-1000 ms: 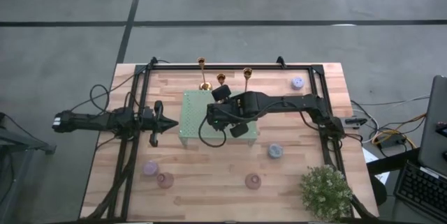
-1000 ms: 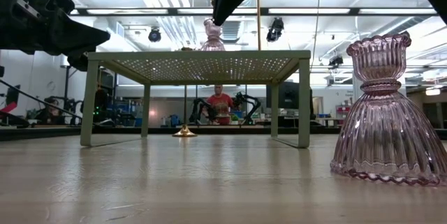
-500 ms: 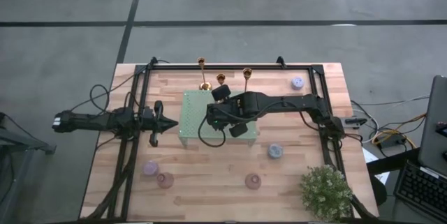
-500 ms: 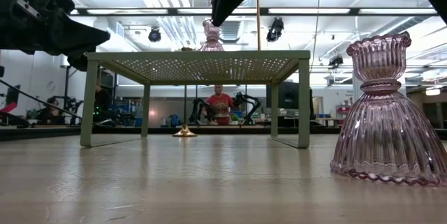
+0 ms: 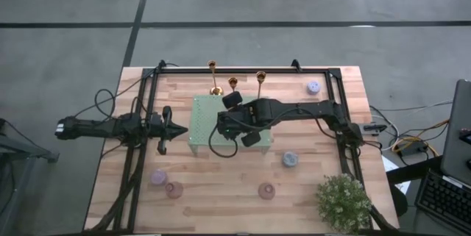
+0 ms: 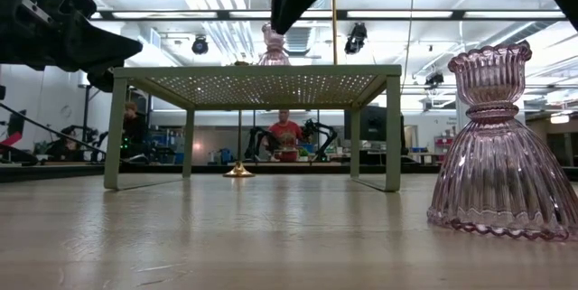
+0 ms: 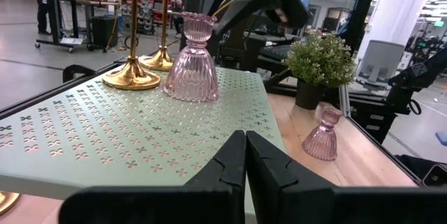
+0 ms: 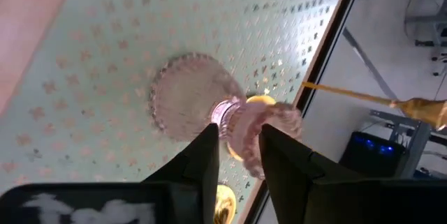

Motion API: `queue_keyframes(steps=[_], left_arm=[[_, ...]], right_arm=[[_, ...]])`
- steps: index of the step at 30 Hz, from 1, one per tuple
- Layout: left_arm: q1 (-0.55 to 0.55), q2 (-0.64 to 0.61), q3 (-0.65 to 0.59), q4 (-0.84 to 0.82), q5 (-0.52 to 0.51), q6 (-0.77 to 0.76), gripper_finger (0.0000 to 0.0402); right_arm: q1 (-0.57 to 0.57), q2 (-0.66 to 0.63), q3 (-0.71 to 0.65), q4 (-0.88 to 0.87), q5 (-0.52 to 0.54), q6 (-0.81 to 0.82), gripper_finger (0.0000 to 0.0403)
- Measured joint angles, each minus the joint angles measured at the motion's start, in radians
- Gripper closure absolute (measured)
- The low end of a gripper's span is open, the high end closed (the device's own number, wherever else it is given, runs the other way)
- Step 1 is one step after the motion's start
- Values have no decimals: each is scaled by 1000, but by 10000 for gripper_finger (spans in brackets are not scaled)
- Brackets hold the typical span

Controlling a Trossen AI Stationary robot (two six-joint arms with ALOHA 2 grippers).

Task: Pick & Place candle stick holders
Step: Put the right transparent glass candle holder on the shelf, then put the right transparent glass candle holder on the shelf aligned with the other transparent glass candle holder

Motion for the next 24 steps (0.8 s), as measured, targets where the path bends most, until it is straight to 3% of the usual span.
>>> queue_keyframes(steps=[10,24], left_arm=[[0,0,0,0,0,0,388],[0,0,0,0,0,0,388]], right_arm=[[21,-23,36,-21,107,27,296],[97,-106,37,-132,59,282,309]])
